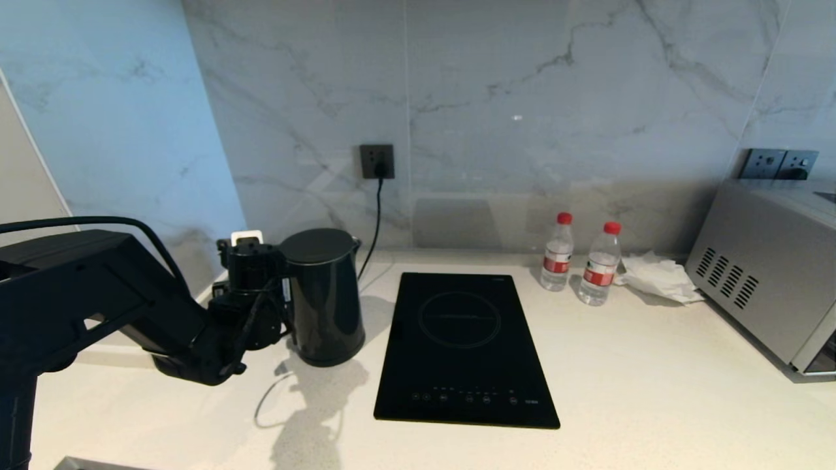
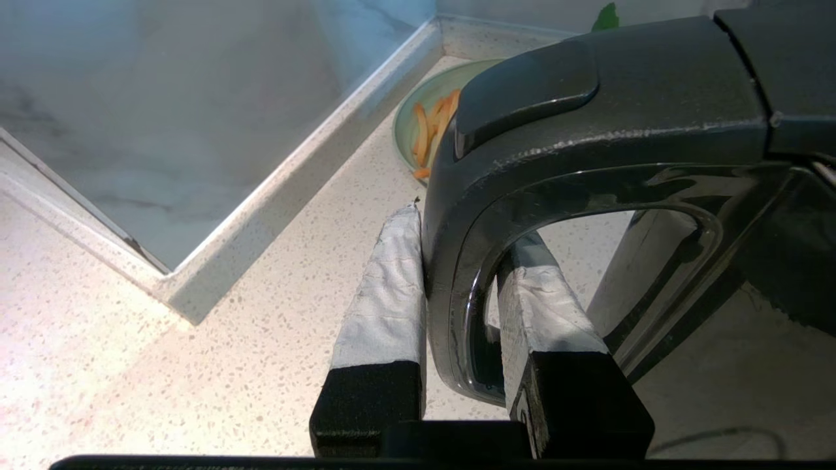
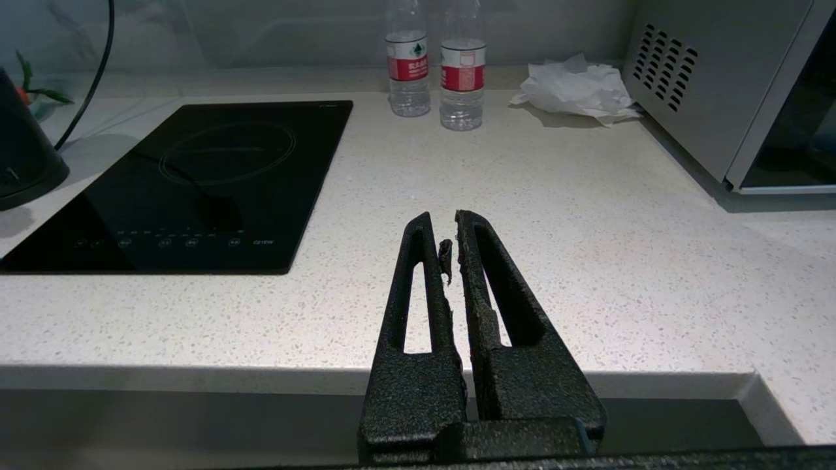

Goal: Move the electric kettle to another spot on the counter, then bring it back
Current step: Place it on the power base

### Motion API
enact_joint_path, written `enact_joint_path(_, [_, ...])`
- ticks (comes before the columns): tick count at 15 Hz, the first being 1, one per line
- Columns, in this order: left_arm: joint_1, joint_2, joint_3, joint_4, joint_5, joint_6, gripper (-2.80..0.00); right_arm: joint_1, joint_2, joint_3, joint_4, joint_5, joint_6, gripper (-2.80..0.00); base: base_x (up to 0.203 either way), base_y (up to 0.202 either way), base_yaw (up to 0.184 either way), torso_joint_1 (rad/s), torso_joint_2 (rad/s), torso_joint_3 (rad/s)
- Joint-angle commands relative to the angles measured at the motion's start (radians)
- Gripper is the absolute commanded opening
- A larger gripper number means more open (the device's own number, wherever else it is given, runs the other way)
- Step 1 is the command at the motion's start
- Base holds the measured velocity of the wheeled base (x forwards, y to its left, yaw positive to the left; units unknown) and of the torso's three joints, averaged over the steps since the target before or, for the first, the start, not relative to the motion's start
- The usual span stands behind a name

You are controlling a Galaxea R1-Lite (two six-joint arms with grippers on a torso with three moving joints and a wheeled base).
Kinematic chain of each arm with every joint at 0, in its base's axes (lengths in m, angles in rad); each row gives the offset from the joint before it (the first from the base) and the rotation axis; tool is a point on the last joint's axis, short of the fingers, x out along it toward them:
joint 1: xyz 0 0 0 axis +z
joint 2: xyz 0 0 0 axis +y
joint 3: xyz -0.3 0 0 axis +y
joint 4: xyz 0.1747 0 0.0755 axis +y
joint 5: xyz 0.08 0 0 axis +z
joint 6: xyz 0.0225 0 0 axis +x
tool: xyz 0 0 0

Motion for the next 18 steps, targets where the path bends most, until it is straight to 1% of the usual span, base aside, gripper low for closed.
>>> enact_joint_path(1, [-0.001, -0.023, 0.027, -0.010, 0.004, -0.002, -2.80, 0.000, 0.000, 0.000, -0.001, 0.000, 0.000, -2.80, 0.000, 0.000, 0.000, 0.000, 0.00, 0.000])
enact_joint_path(7, [0.004, -0.035, 0.119, -0.021, -0.003, -0.018, -2.80, 0.000, 0.000, 0.000, -0.001, 0.000, 0.000, -2.80, 0.000, 0.000, 0.000, 0.000, 0.00, 0.000])
enact_joint_path(14, [-0.013, -0.057, 0.142, -0.022, -0.006, -0.020, -2.80, 0.000, 0.000, 0.000, -0.001, 0.000, 0.000, -2.80, 0.000, 0.000, 0.000, 0.000, 0.00, 0.000])
enact_joint_path(18, [-0.015, -0.076, 0.130, -0.021, -0.005, -0.018, -2.80, 0.000, 0.000, 0.001, -0.001, 0.000, 0.000, -2.80, 0.000, 0.000, 0.000, 0.000, 0.00, 0.000])
